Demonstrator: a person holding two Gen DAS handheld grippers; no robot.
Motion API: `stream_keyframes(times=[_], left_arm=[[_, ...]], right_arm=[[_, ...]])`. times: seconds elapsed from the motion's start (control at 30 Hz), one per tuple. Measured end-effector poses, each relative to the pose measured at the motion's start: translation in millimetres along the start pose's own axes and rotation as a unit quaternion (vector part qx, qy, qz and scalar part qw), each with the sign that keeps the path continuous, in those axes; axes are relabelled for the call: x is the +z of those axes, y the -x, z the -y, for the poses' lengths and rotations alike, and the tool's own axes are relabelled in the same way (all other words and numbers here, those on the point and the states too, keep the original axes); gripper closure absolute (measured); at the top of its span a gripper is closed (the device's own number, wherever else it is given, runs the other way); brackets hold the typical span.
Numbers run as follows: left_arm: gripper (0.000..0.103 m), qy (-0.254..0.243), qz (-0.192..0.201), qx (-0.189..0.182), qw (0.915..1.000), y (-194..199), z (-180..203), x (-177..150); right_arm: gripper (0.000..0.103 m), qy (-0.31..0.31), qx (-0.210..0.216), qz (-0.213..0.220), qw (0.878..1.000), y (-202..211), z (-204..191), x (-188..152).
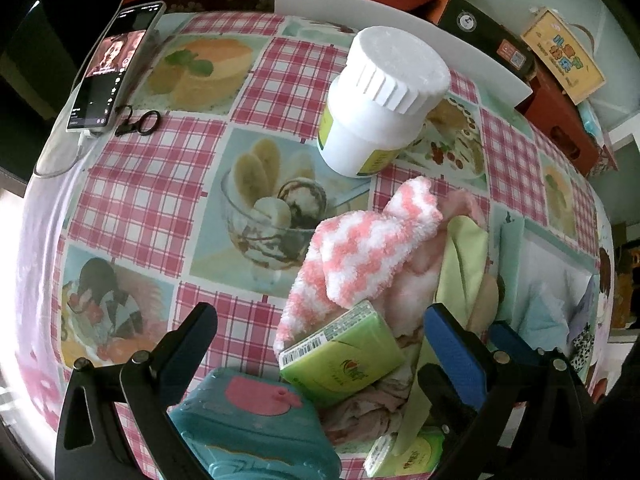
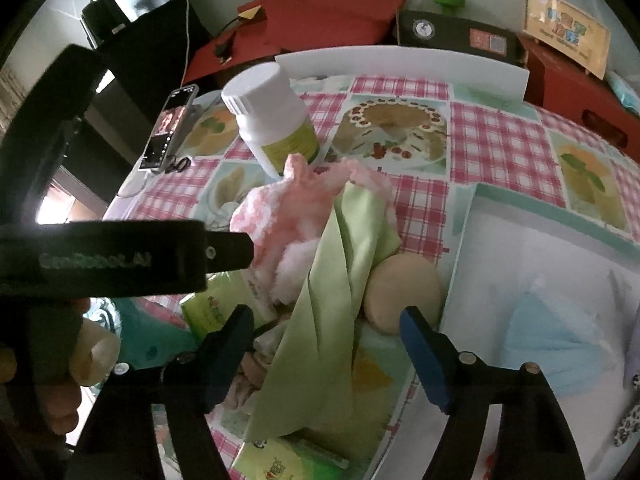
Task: Organize soft objects
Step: 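Grasp the light green cloth with the right gripper while the left gripper grasps the green tissue pack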
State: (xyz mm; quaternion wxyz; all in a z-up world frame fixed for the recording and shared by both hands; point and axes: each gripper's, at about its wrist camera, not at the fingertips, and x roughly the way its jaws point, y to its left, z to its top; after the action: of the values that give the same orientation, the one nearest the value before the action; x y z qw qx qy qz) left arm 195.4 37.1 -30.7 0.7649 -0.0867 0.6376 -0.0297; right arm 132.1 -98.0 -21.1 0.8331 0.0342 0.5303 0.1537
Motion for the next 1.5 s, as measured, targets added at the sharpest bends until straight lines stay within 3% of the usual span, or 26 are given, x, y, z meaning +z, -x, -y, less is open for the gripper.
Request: stream_keyframes(times=[0.4, 0.57, 0.67, 0.73, 1.17, 1.37, 1.5], left_arm=[[0.0, 0.0, -0.003, -0.002, 1.0, 0, -3, -1], [0.0, 0.0, -0.004, -0.002, 1.0, -1, 0, -1], [0.0, -0.002, -0.005, -0.003, 1.0, -2, 0, -1], [0.0, -0.003, -0.006, -0.003, 1.0, -3, 1, -1], [0.0, -0.009, -0.01, -0.003, 0.9999, -8, 6, -1], [0.0, -0.013, -0.013, 0.0, 0.9998, -10, 8, -1], [0.0, -0.018, -0.017, 0.001, 0.9997, -13, 9, -2]], right_arm=[[0.028, -0.008, 0.014, 0.0, 1.0, -11, 3, -1], [0.045, -0.003, 0.014, -0.001, 1.0, -11, 1, -2], [0.047, -0.01, 0.019, -0.005, 1.0, -9, 4, -3], [0.048, -0.018, 0.047, -0.008, 0.999, -4, 5, -5], [0.054, -0.01, 0.023, -0.022, 0.999, -19, 4, -5], [0.08, 0.002, 0.013, -0.024, 1.0, -20, 2, -6], [0.085, -0.01, 0.03, -0.021, 0.999, -19, 7, -8]])
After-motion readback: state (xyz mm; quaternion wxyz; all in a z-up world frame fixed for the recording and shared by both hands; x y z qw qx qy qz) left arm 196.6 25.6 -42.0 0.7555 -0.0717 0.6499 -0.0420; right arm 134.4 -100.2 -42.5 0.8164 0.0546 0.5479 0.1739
